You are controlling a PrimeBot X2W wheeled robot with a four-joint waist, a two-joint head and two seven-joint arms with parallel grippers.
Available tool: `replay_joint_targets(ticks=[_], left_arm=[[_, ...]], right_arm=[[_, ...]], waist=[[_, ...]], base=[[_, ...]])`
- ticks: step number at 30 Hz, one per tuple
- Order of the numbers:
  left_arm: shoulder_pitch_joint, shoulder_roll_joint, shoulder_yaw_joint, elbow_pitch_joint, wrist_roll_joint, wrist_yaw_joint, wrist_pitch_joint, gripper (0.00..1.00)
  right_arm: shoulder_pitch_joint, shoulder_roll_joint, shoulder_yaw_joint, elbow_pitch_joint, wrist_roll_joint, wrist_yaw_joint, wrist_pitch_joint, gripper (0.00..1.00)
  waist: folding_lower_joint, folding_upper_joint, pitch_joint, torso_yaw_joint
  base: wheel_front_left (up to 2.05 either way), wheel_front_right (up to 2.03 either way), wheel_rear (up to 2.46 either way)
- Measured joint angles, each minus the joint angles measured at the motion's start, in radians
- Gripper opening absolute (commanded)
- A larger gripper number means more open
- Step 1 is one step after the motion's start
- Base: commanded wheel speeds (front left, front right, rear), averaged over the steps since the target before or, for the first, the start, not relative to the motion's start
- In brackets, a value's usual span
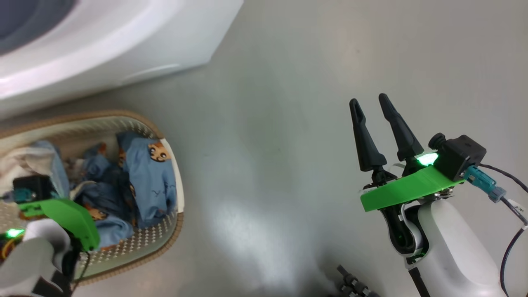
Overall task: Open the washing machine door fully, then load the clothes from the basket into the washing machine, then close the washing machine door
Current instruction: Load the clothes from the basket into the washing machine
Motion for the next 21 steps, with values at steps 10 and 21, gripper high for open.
replay_joint_targets(ticks=[10, 21], left_arm=[[0.115, -0.032, -0.057, -0.133, -0.067, -0.007, -0.066, 0.00], [0.261, -0.065, -0.097, -0.235, -0.159, -0.007, -0.160, 0.00]], right_arm=[[0.009, -0.001, -0.004, 0.068, -0.007, 0.000, 0.000, 1.00], [0.074, -0.027, -0.004, 0.138, -0.016, 0.000, 0.000, 1.00]], waist=[[0.0000, 0.0000, -0.153, 0.042], [0.0000, 0.0000, -0.357, 0.101]], base=[[0.00, 0.00, 0.00], [0.00, 0.00, 0.00]])
